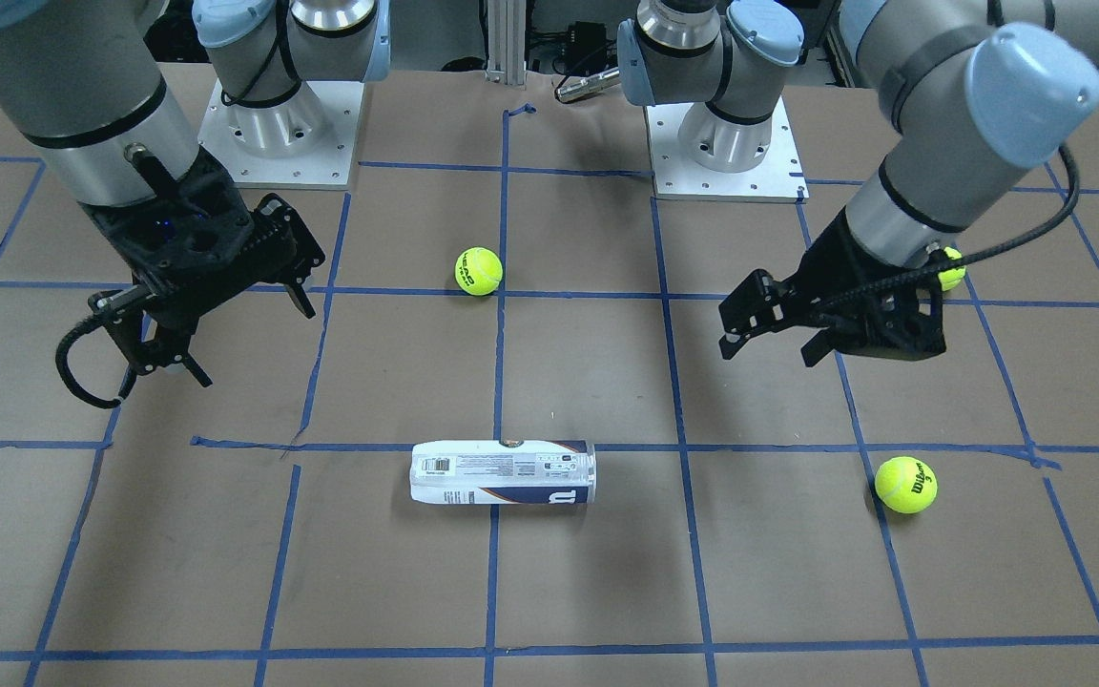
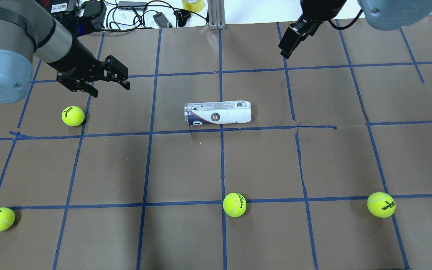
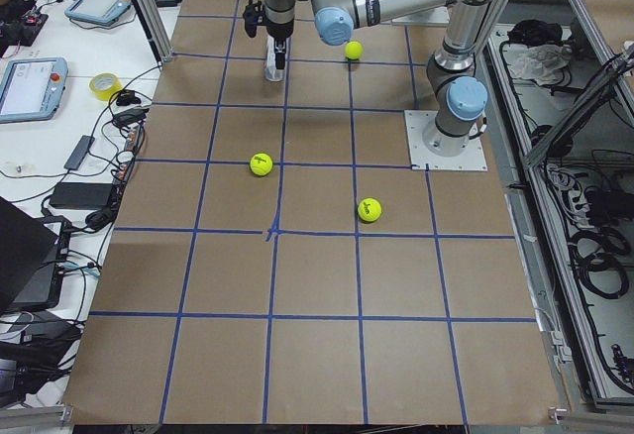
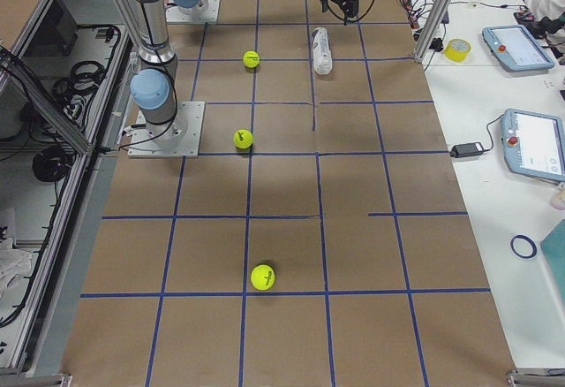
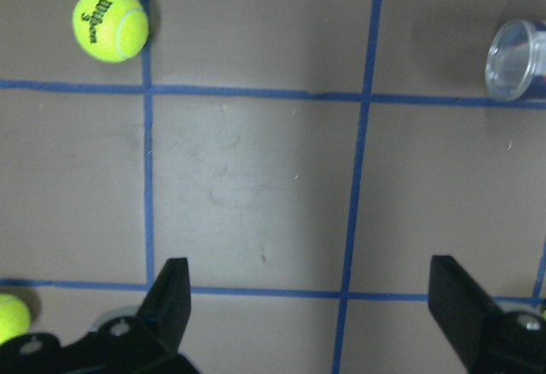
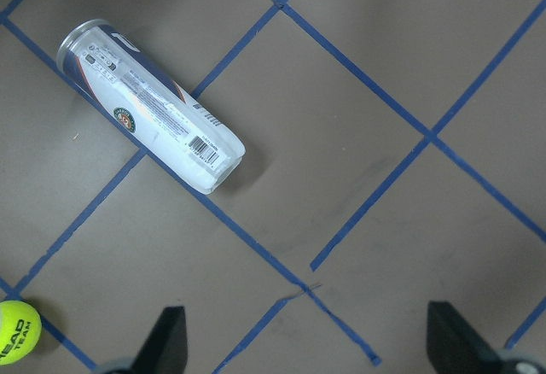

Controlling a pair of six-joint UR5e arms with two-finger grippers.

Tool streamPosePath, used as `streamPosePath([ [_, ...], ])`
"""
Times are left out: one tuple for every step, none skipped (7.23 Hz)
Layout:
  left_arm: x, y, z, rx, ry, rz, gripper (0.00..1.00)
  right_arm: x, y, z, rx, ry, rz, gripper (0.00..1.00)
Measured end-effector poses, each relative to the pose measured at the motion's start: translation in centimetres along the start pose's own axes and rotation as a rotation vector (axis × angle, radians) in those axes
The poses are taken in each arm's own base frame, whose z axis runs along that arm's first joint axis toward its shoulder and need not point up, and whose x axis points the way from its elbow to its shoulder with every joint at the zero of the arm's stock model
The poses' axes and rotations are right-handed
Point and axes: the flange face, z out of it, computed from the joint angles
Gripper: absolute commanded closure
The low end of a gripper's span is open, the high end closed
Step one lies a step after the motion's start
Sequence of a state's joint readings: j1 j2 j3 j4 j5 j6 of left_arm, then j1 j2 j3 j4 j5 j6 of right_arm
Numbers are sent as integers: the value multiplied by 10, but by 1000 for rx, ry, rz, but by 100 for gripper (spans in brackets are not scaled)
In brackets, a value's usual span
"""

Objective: Lift up tennis ball bucket
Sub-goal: 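Reach the left gripper to the lying can and grasp its open end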

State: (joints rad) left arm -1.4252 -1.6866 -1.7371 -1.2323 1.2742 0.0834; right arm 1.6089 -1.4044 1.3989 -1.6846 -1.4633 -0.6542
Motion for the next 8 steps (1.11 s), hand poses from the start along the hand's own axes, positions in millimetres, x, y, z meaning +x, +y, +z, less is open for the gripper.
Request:
streamPosePath([
  [-1, -8, 30, 4, 88, 4, 0, -5, 9, -1, -31, -19, 55, 0],
  [-3, -15, 58, -13, 163, -3, 0, -9, 15, -6, -40, -23, 89, 0],
  [-7, -23, 85, -25, 217, -10, 0, -9, 19, -10, -47, -14, 148, 0],
  [-10, -32, 112, -32, 252, -13, 0, -6, 23, -14, -60, 20, 249, 0],
  [-11, -37, 138, -52, 300, -19, 0, -6, 28, -21, -64, 58, 366, 0],
  [-9, -39, 160, -76, 359, -28, 0, -7, 31, -28, -54, 84, 488, 0],
  [-4, -39, 179, -102, 396, -31, 0, -9, 33, -33, -47, 94, 583, 0],
  [4, -37, 197, -119, 424, -23, 0, -10, 35, -35, -47, 97, 635, 0],
])
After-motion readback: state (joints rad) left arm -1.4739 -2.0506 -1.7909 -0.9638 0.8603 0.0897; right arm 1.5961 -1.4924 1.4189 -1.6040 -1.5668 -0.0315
